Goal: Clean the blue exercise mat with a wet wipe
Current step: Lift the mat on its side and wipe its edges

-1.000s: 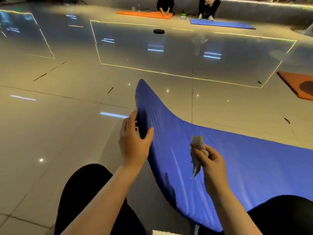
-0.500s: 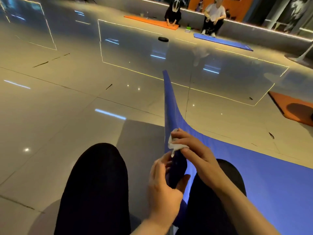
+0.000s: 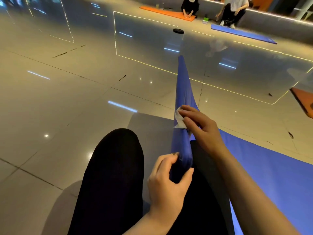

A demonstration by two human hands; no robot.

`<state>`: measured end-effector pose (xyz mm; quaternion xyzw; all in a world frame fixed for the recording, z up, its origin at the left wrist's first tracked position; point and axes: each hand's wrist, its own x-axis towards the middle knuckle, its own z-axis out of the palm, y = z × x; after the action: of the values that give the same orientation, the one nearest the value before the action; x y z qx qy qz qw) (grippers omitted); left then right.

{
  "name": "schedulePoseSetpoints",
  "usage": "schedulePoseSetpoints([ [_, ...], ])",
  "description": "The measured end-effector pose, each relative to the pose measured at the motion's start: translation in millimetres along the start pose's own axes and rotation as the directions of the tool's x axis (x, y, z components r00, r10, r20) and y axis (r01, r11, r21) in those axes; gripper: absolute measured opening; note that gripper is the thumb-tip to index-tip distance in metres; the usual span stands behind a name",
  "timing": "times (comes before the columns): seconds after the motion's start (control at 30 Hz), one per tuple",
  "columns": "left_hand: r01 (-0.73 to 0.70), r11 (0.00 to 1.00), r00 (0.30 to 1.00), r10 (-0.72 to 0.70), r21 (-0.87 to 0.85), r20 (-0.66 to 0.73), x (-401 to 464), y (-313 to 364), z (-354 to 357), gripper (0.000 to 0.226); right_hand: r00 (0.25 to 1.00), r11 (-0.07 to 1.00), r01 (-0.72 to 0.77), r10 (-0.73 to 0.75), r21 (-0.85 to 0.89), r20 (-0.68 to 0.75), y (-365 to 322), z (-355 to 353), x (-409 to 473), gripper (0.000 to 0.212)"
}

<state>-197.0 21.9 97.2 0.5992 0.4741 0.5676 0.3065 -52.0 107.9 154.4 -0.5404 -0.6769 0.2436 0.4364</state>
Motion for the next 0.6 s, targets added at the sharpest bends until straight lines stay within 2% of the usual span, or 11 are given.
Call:
schedulePoseSetpoints([
  [0.1,0.007,0.998,0.998,-0.011,0.059,0.067,-1,3,-7,0.037,0.989,0.998,-0.058,0.058,-0.005,0.133,3,-8,9,0.031],
  [0.17,0.009,0.997,0.994,-0.016,0.071,0.108,4,1,-11,0.038,0.981,0.999,-0.031,0.025,0.032,0.193,-4,-8,-10,0.029],
  [0.3,0.086,0.996,0.987,-0.09,0.035,0.131,4,2,-5,0.037,0.983,0.993,0.038,-0.058,0.115,0.172,-15,-7,-61,0.025],
  [0.4,0.151,0.989,0.981,-0.15,-0.004,0.122,-4,8,1,0.043,0.984,0.989,0.035,-0.059,0.142,0.168,-17,-11,-73,0.032],
  [0.6,0.038,0.996,0.994,-0.046,0.079,0.097,3,5,-2,0.026,0.972,0.994,0.107,-0.107,0.008,0.212,-10,-14,-51,0.029],
])
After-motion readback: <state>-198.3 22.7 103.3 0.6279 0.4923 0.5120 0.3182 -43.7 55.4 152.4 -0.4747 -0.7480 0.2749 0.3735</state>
